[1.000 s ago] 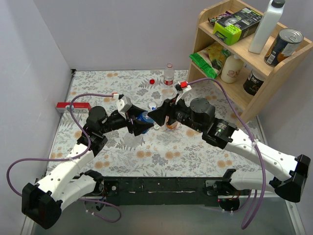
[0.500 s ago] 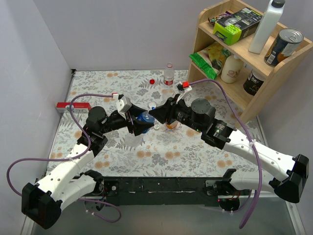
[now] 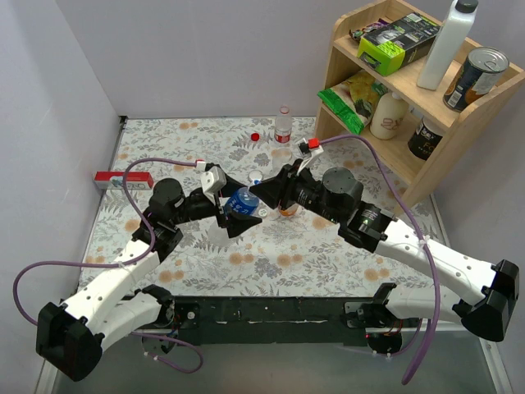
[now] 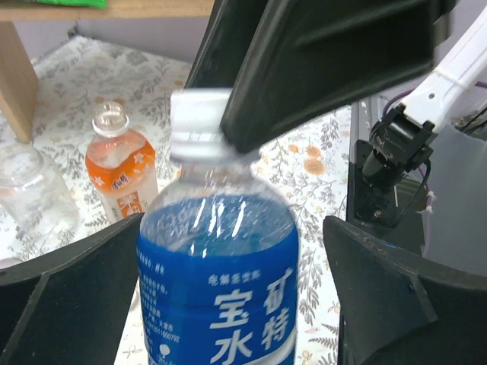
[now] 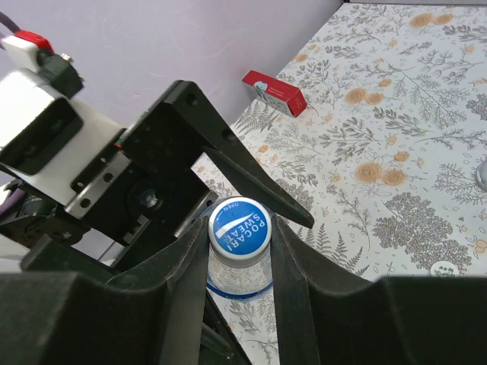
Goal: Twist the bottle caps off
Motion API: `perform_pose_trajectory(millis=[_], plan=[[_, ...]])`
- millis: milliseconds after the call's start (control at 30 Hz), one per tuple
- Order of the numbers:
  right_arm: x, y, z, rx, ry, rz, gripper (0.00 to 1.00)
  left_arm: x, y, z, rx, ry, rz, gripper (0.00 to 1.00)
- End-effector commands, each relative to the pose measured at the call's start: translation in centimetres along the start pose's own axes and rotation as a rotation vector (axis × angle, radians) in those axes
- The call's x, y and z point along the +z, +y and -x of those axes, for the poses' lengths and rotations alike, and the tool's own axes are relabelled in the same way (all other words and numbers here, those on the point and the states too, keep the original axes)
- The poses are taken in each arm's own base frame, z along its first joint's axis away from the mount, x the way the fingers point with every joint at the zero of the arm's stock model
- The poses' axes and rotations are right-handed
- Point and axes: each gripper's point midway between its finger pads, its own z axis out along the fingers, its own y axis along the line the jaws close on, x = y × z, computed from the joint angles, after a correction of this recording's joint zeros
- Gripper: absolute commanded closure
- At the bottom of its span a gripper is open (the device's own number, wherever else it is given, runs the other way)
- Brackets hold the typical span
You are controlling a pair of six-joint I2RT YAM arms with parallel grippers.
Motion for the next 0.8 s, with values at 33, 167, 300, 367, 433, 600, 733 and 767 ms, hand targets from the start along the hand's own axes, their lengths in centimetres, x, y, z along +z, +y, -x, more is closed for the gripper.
perform_pose_trajectory(millis=[33, 167, 300, 367, 433, 600, 733, 767], plan=[[-1.2, 1.5, 3.2, -0.001, -0.117, 0.038, 0.99, 0.3, 0.4, -1.3, 0.008, 0.064, -0.010, 0.02], [-1.8, 1.2, 3.6, -0.014, -0.131, 0.021, 0.99, 0.4, 1.1, -1.9, 0.002, 0.087, 0.022, 0.10], [-1.8, 0.9, 3.1, -0.017, -0.118, 0.016, 0.99, 0.5, 0.4, -1.6, -0.014, 0.076, -0.015, 0.39], [-1.7, 0.9, 2.8, -0.019, -0.107, 0.018, 0.99, 0.6, -0.2, -1.4, -0.015, 0.059, -0.050, 0.46], [-1.7, 0.7, 2.4, -0.027, -0.099, 0.017, 0.99, 0.6, -1.0, -1.5, -0.035, 0.058, -0.090, 0.53], [-2.3, 0.5, 2.1, -0.070, -0.102, 0.034, 0.99, 0.6, -1.9, -1.3, -0.045, 0.048, -0.151, 0.63], [-2.8, 0.8, 1.6, -0.124, -0.081, 0.068, 0.99, 0.5, -3.8, -1.1, -0.069, 0.062, -0.272, 0.68], [-3.1, 1.0, 1.7, -0.138, -0.086, 0.081, 0.99, 0.5, -4.1, -0.7, -0.074, 0.059, -0.296, 0.69]])
